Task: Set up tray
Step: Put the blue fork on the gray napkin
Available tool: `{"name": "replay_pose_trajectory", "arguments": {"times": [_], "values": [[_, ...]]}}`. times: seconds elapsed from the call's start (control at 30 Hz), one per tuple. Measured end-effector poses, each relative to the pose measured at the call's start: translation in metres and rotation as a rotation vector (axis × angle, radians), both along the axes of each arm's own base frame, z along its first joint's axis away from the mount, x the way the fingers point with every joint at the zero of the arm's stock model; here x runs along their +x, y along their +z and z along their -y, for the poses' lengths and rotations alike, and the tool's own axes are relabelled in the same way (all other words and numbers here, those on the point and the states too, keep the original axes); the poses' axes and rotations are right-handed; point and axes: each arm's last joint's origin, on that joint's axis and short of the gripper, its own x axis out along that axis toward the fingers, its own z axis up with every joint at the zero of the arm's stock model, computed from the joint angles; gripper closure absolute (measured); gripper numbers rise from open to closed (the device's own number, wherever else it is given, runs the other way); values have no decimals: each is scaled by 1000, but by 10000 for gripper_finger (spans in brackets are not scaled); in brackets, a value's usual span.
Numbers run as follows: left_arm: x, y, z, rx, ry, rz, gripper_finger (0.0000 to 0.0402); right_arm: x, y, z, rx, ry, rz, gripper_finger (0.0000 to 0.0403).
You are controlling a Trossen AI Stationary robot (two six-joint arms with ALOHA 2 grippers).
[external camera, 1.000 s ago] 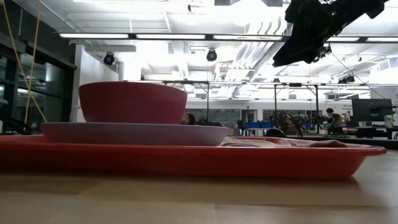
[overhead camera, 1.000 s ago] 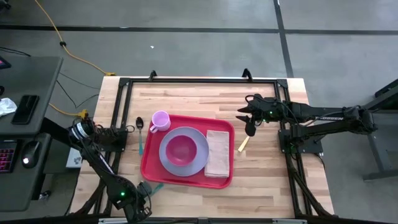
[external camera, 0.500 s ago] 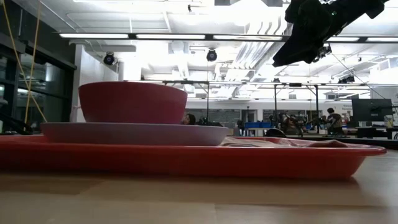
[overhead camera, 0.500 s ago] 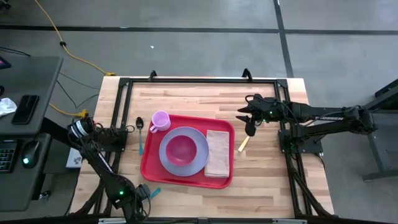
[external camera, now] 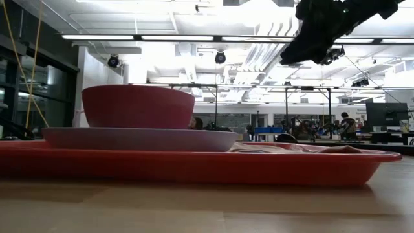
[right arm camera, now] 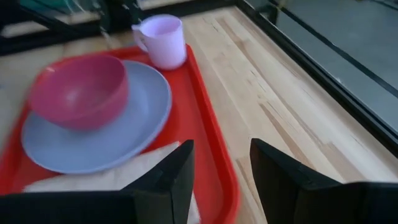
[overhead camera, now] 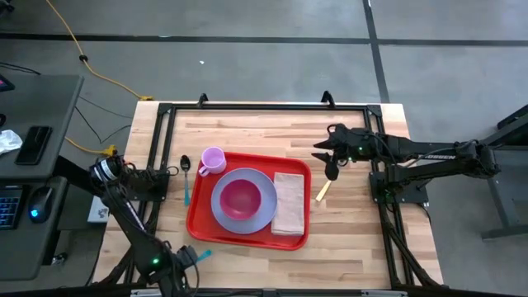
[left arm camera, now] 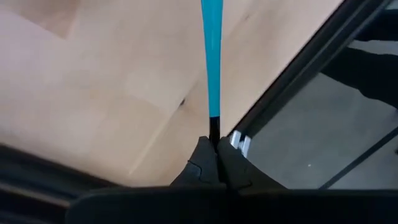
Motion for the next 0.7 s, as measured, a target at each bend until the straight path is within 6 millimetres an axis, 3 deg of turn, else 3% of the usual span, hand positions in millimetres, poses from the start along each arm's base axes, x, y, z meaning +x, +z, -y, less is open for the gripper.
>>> {"name": "replay_pose_trajectory", "arguments": {"times": [0.3,0.7], "values": [[18,44,-11,57,-5,-21,384,7,11,-11,30,160,134,267],[77,73,-74,124,-156,9,381,13,26,-39,-35,326,282,267]]}}
